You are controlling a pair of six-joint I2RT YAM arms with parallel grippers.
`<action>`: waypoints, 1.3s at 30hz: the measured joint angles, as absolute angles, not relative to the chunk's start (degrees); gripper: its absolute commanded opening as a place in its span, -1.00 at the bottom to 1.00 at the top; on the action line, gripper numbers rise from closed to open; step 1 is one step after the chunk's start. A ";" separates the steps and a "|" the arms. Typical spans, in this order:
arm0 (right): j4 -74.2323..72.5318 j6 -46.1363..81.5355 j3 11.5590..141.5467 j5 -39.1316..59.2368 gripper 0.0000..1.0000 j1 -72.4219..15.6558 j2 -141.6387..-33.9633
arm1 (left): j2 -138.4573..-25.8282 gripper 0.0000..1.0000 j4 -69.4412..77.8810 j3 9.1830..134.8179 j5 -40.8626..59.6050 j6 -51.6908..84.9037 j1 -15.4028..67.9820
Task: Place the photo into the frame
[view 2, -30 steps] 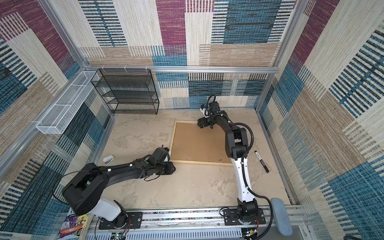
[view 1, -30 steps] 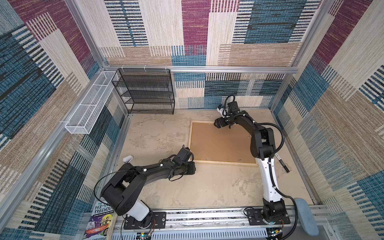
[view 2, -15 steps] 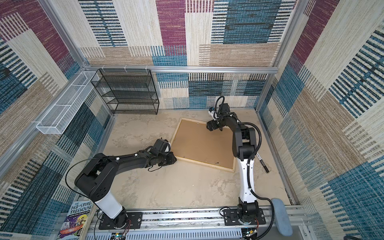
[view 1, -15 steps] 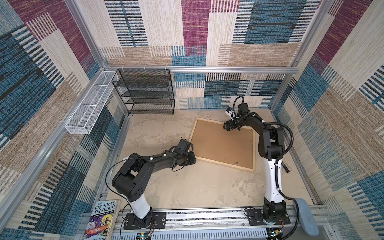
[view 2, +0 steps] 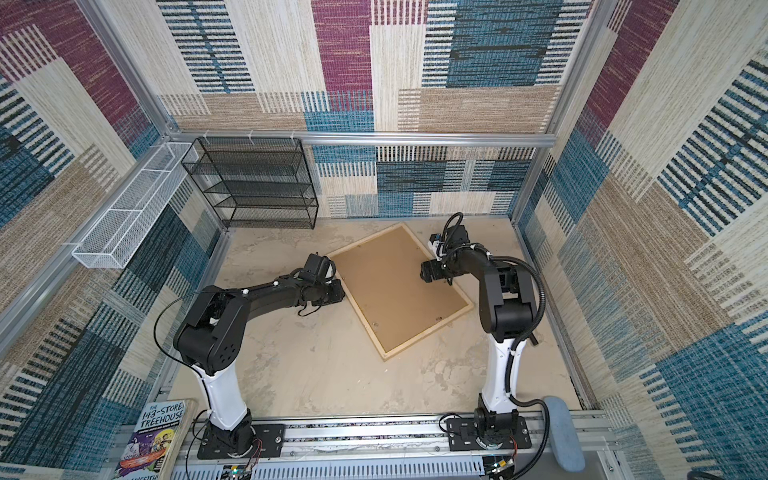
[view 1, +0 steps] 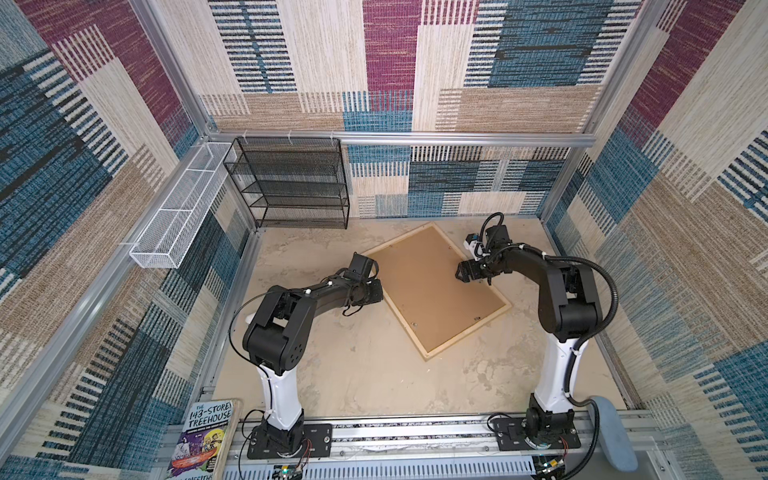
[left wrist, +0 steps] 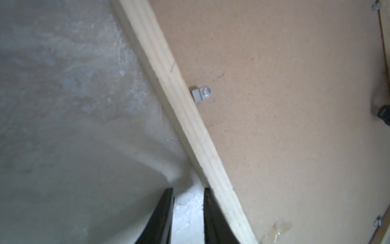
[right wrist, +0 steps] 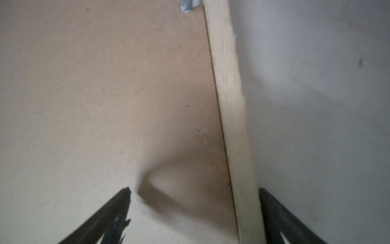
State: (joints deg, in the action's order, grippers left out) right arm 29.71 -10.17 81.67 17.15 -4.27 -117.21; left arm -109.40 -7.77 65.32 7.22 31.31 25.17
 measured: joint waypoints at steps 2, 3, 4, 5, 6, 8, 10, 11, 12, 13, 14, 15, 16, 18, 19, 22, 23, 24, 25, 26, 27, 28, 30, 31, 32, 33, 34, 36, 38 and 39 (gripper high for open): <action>23.88 -7.55 76.01 17.41 0.85 -4.49 -114.50 | -110.02 -0.42 -9.23 66.63 6.68 30.46 25.19; 20.84 -6.15 70.50 17.43 0.85 -4.60 -110.98 | -110.41 -0.42 -9.72 67.40 5.96 30.04 25.08; 21.19 -4.03 65.84 17.74 0.85 -4.82 -107.18 | -110.61 -0.42 -9.96 67.72 5.78 30.00 24.84; 21.39 -2.44 62.13 18.59 0.85 -5.19 -104.25 | -110.65 -0.42 -10.13 67.83 5.26 29.89 24.71; 20.36 -1.02 58.96 19.29 0.85 -5.72 -101.75 | -110.65 -0.42 -10.48 67.88 4.78 29.85 24.67; 19.40 1.78 54.48 19.42 0.85 -6.81 -97.86 | -110.54 -0.42 -10.48 67.79 4.45 29.80 24.67; 19.77 4.34 51.62 18.83 0.86 -8.21 -94.74 | -110.06 -0.41 -10.50 67.13 3.73 29.80 24.67; 20.05 5.37 50.81 18.41 0.87 -8.91 -93.62 | -109.78 -0.41 -10.55 66.81 3.25 29.80 24.64; 20.53 6.17 50.19 18.02 0.87 -9.63 -92.51 | -109.45 -0.41 -10.59 66.46 2.94 29.80 24.64; 20.97 6.85 49.95 17.72 0.87 -10.07 -91.64 | -109.12 -0.41 -10.74 66.13 2.83 29.80 24.64; 21.06 7.62 49.95 17.43 0.87 -10.26 -91.09 | -108.73 -0.41 -10.98 65.73 2.81 29.80 24.64; 20.73 7.92 50.06 16.99 0.88 -10.39 -90.45 | -108.25 -0.40 -11.33 65.32 2.90 29.80 24.64; 20.43 8.27 50.30 16.53 0.88 -10.44 -90.04 | -107.68 -0.39 -11.51 64.77 3.03 29.82 24.64; 18.94 8.97 50.92 16.25 0.88 -10.63 -89.58 | -106.45 -0.39 -11.92 63.94 3.88 29.85 24.77; 18.26 9.28 51.33 15.81 0.88 -10.83 -89.45 | -105.62 -0.39 -11.99 63.53 4.36 29.85 24.93; 17.41 10.02 52.12 13.91 0.88 -10.85 -89.43 | -103.42 -0.38 -11.99 62.39 5.43 29.85 25.19; 17.23 10.15 52.27 13.10 0.88 -10.85 -89.43 | -102.74 -0.38 -11.94 61.95 5.76 29.87 25.21; 16.97 10.31 52.27 12.84 0.87 -10.83 -89.32 | -102.17 -0.38 -11.97 61.56 6.26 29.87 25.26; 16.93 10.35 52.27 12.80 0.87 -10.81 -89.19 | -101.80 -0.38 -11.94 61.23 6.31 29.87 25.26; 16.88 10.41 52.27 12.67 0.86 -10.92 -88.99 | -101.49 -0.38 -11.94 60.95 6.28 29.89 25.26; 16.69 10.41 52.27 12.45 0.86 -11.18 -88.77 | -101.23 -0.38 -11.97 60.71 6.37 29.89 25.30; 16.53 10.41 52.27 12.45 0.85 -11.35 -88.60 | -101.14 -0.38 -11.94 60.53 6.37 29.89 25.32; 16.12 10.41 52.38 12.49 0.80 -12.08 -88.36 | -101.12 -0.38 -11.79 60.10 6.46 30.06 25.54; 15.94 10.41 52.49 12.53 0.78 -12.45 -88.36 | -101.12 -0.38 -11.77 59.81 6.61 30.13 25.69; 15.70 10.41 52.60 12.84 0.76 -12.86 -88.36 | -101.12 -0.37 -11.77 59.53 6.74 30.28 25.98; 15.62 10.41 52.77 13.19 0.71 -13.28 -88.36 | -101.08 -0.37 -11.68 59.18 6.92 30.33 26.39; 15.27 10.41 52.88 13.61 0.67 -13.65 -88.38 | -100.99 -0.37 -11.62 58.92 7.05 30.41 26.74; 14.20 10.48 53.10 14.74 0.62 -14.72 -88.47 | -100.55 -0.38 -11.18 58.22 7.68 30.76 27.35; 12.71 11.25 52.99 16.01 0.59 -16.16 -88.68 | -99.98 -0.38 -10.72 57.34 7.66 31.40 28.01; 11.57 11.75 52.73 16.73 0.56 -17.08 -88.79 | -99.63 -0.38 -10.59 56.77 7.62 31.66 28.38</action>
State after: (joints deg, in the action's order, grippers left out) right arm 11.57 11.75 52.73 16.73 -17.08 -88.79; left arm -99.63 -10.59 56.77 7.62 31.66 28.38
